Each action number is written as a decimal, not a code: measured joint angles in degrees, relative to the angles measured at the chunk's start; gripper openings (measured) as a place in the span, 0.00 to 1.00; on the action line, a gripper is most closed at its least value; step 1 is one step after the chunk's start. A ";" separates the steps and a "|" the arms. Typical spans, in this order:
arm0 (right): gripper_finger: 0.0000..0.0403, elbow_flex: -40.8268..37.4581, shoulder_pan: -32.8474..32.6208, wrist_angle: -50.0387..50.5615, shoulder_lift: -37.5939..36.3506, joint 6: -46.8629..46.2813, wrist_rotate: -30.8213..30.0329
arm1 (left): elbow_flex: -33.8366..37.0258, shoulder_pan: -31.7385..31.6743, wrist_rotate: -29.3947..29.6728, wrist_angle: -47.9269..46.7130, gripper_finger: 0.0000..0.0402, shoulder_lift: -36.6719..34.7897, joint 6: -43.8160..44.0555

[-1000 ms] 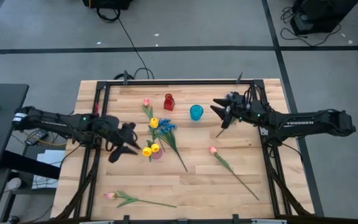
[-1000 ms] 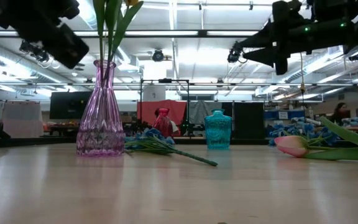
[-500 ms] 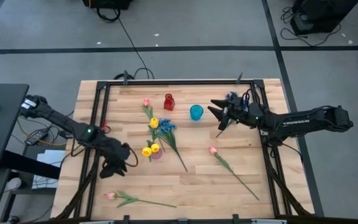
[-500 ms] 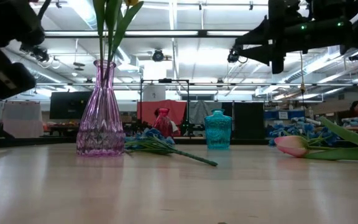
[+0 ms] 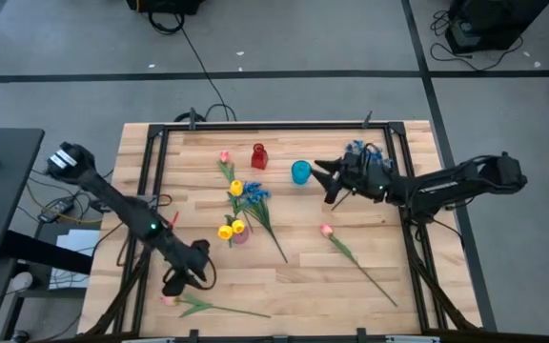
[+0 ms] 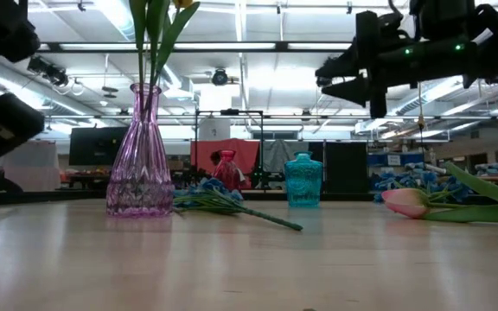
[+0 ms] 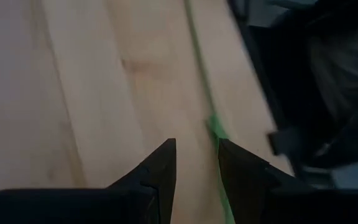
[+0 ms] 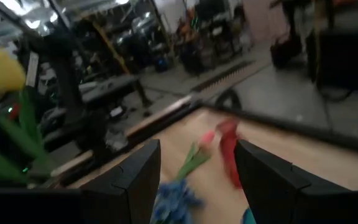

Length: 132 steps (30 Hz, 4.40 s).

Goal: Sort flowers into vase by color
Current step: Put the bottom left pink flower into the red vase

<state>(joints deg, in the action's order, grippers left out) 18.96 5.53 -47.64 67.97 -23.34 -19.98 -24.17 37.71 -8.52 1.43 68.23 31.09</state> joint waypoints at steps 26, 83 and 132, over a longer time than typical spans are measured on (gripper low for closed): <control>0.54 0.85 -24.73 -27.73 22.16 4.29 -34.07 | -23.58 11.11 15.37 -11.65 0.32 28.45 10.41; 0.53 33.22 -35.44 32.73 24.54 -1.04 -15.88 | -25.22 -3.50 30.53 -30.34 0.00 16.69 -6.46; 0.48 70.27 -29.06 47.32 61.36 0.34 -6.71 | -8.99 4.78 32.39 -6.87 0.02 -1.61 -17.49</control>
<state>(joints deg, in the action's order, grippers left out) 89.23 -23.53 -0.32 129.33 -23.00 -26.70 -33.16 42.48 23.87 -5.44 66.62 13.60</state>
